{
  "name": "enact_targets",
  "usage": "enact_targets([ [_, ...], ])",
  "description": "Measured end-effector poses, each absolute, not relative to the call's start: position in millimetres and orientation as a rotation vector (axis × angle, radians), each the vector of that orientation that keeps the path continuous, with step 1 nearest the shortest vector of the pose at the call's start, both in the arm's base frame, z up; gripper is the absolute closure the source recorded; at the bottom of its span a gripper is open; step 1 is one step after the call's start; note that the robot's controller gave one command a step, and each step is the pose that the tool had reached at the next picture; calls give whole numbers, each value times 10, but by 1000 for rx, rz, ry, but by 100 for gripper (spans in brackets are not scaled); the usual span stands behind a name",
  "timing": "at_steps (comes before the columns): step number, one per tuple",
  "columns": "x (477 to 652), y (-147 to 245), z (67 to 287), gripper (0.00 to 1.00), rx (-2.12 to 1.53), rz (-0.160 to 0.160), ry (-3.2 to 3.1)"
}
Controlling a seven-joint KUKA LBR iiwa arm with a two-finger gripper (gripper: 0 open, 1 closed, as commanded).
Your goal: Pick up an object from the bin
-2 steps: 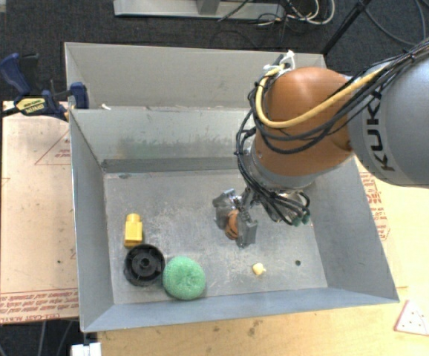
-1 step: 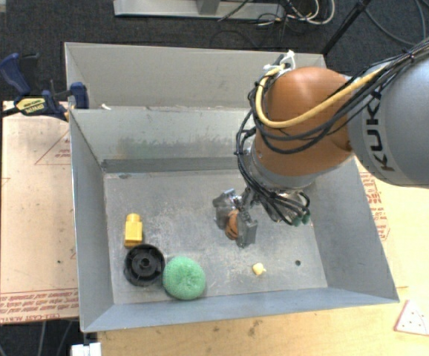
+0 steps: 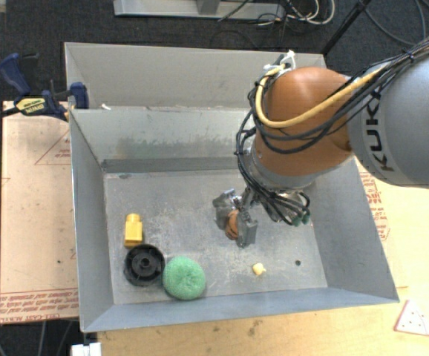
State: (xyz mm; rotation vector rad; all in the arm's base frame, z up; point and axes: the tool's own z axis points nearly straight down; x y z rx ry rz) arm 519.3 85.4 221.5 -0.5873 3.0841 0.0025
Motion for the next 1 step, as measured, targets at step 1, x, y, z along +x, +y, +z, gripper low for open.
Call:
enact_targets([
  [1, 5193, 853, 2215, 100, -587, 3, 3084],
])
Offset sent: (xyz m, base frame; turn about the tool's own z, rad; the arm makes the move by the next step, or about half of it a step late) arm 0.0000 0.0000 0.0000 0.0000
